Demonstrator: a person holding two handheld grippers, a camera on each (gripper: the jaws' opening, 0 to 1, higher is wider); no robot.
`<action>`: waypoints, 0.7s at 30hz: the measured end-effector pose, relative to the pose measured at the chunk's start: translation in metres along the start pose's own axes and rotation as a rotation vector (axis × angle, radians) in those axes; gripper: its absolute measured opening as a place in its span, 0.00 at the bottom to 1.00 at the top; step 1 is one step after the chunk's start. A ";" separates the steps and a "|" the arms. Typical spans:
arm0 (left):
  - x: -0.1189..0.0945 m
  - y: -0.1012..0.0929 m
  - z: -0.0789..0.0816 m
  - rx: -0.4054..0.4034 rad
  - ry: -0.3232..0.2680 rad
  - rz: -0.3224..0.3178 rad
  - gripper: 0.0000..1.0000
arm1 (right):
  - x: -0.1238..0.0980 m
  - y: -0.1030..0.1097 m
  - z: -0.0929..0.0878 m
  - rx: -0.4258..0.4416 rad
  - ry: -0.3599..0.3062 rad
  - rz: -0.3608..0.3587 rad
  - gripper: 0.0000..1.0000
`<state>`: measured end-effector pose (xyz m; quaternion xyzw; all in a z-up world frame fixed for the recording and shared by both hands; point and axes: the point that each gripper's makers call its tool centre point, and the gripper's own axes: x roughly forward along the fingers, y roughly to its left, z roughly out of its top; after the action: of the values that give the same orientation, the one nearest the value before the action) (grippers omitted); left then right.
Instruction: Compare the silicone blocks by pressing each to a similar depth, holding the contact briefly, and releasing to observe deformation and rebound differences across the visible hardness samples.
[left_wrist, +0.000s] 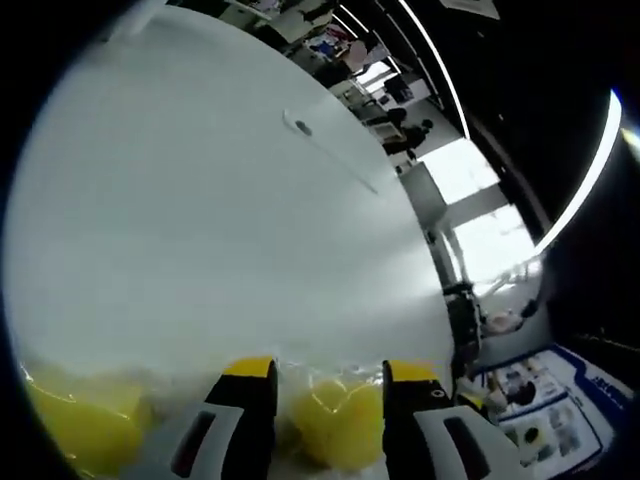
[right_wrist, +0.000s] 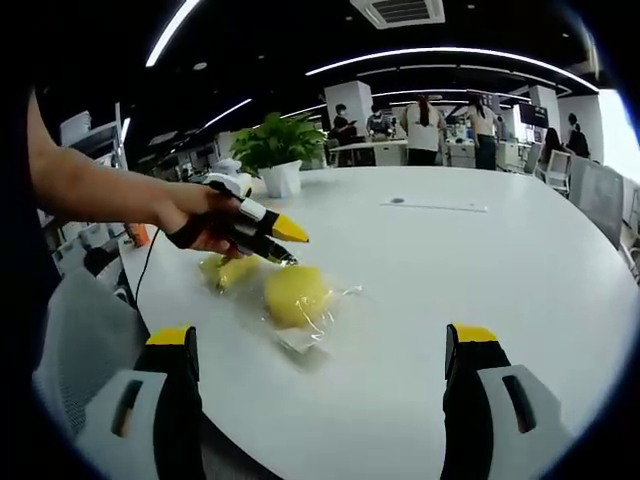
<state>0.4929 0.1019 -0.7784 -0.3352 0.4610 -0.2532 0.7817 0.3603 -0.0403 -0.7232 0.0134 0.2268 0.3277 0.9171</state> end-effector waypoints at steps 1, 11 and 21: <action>0.002 0.000 -0.004 -0.020 0.016 -0.004 0.42 | 0.000 0.000 -0.001 0.001 0.003 0.001 0.96; 0.010 0.007 -0.012 -0.032 0.037 0.020 0.26 | -0.003 -0.003 0.000 -0.002 0.009 -0.006 0.96; 0.013 0.012 -0.018 -0.008 0.043 0.027 0.16 | -0.003 0.000 -0.001 0.000 0.013 -0.004 0.96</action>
<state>0.4834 0.0952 -0.8007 -0.3264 0.4830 -0.2481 0.7737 0.3579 -0.0427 -0.7231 0.0108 0.2328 0.3261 0.9162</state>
